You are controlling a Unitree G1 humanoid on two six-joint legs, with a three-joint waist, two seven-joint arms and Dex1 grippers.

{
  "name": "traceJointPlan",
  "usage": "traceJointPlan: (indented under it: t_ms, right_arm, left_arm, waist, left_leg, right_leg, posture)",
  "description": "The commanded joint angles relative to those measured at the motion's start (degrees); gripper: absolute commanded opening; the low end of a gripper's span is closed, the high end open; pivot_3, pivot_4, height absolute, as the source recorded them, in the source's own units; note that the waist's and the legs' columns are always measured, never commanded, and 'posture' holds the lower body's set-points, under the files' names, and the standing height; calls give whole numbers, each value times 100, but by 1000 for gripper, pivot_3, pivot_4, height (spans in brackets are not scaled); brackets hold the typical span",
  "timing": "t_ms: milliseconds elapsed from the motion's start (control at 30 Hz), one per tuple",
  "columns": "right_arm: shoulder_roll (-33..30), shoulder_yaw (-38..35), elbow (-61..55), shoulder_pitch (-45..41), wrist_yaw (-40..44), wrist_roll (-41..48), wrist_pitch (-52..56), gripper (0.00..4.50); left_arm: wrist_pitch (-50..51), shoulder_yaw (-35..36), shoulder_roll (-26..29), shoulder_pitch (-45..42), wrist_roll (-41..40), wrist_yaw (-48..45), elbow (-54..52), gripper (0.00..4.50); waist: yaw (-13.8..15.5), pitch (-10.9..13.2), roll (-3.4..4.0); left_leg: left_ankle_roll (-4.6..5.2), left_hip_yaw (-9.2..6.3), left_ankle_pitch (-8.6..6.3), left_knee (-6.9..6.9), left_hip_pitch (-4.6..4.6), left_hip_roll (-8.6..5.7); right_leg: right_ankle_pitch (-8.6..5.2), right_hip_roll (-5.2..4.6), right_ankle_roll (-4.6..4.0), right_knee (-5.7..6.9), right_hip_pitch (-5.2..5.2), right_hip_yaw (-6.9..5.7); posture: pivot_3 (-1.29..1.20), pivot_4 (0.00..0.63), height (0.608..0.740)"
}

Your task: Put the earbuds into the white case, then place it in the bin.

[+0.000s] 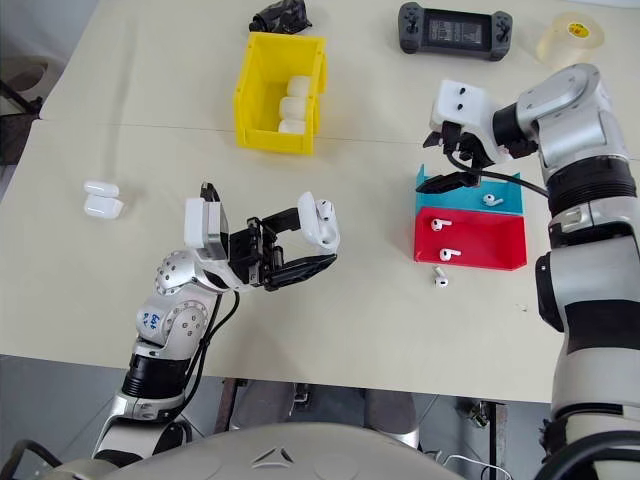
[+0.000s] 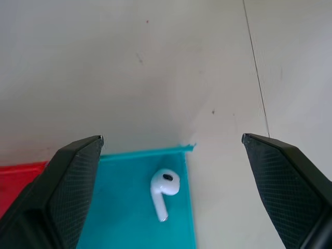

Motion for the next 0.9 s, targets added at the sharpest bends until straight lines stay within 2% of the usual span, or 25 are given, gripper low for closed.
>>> traceJointPlan:
  t_ms: [33,167,633,733,900]
  right_arm:
    - [-119,-238,125,-254,197,11,-124,4487]
    - [-142,-97,491,-327,-206,-437,-443,4487]
    - [233,89,980,-221,-642,-1220,-1128,4487]
    - [286,76,1025,-218,-672,-1269,-1188,3909]
    - [325,91,1073,-202,-660,-1370,-1315,2155]
  left_arm:
    - [-59,14,34,41,-99,28,-326,2720]
    - [-57,20,39,-12,-99,38,-300,2720]
    - [-20,20,43,-112,-131,36,-292,2720]
    - [-13,5,30,-118,-129,49,-302,2720]
    - [6,12,42,-134,-138,50,-306,2720]
  waist:
    - [-19,0,0]
    - [-33,0,0]
    - [-127,0,1]
    - [-127,0,1]
    - [-122,0,1]
  left_leg:
    - [0,0,0,0,0,0]
    - [-1,-1,0,0,0,0]
    - [-6,3,3,0,1,2]
    - [-6,3,3,0,0,1]
    - [-6,2,3,1,0,0]
  right_leg:
    - [0,0,0,1,0,0]
    - [0,0,0,1,0,0]
    - [0,3,0,9,-5,2]
    - [0,2,0,10,-5,3]
    - [0,1,0,10,-5,2]
  posture:
    - [0,150,740]
    - [0,150,740]
    - [0,150,740]
    - [0,150,740]
    - [0,150,740]
